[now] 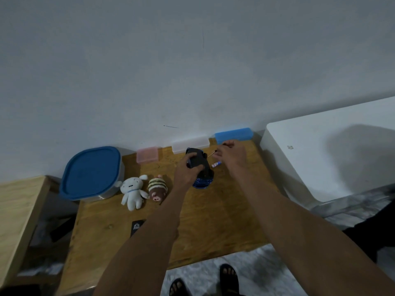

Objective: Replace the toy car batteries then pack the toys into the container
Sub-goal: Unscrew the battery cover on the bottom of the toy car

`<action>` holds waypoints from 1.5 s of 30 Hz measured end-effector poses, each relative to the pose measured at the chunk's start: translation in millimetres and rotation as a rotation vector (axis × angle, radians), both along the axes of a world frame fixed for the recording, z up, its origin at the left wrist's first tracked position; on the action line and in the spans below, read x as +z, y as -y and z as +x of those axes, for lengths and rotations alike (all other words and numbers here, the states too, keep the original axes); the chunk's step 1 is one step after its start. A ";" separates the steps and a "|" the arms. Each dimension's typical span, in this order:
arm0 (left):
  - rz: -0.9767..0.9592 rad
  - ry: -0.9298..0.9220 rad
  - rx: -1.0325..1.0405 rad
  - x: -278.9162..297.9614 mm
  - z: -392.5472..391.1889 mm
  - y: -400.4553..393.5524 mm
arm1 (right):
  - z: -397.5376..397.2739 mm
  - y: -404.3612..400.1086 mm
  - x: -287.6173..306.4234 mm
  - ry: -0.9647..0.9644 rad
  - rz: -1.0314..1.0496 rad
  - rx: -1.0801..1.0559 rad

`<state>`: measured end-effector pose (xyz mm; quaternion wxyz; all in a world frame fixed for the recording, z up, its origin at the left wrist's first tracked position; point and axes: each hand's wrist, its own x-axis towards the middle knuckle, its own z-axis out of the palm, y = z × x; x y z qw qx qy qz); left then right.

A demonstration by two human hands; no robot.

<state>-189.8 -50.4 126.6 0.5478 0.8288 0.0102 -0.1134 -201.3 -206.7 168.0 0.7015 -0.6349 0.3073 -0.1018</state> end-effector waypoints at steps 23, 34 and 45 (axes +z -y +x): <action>-0.181 -0.101 -0.035 8.9 3.8 -11.1 | 14.4 -14.1 -4.5 0.072 -0.049 -0.012; -0.244 -0.079 -0.025 11.8 2.6 -12.3 | 19.4 -17.2 -8.8 0.071 -0.096 0.012; -0.244 -0.064 -0.004 10.3 0.0 -10.6 | 19.4 -15.4 -10.1 0.104 -0.191 0.057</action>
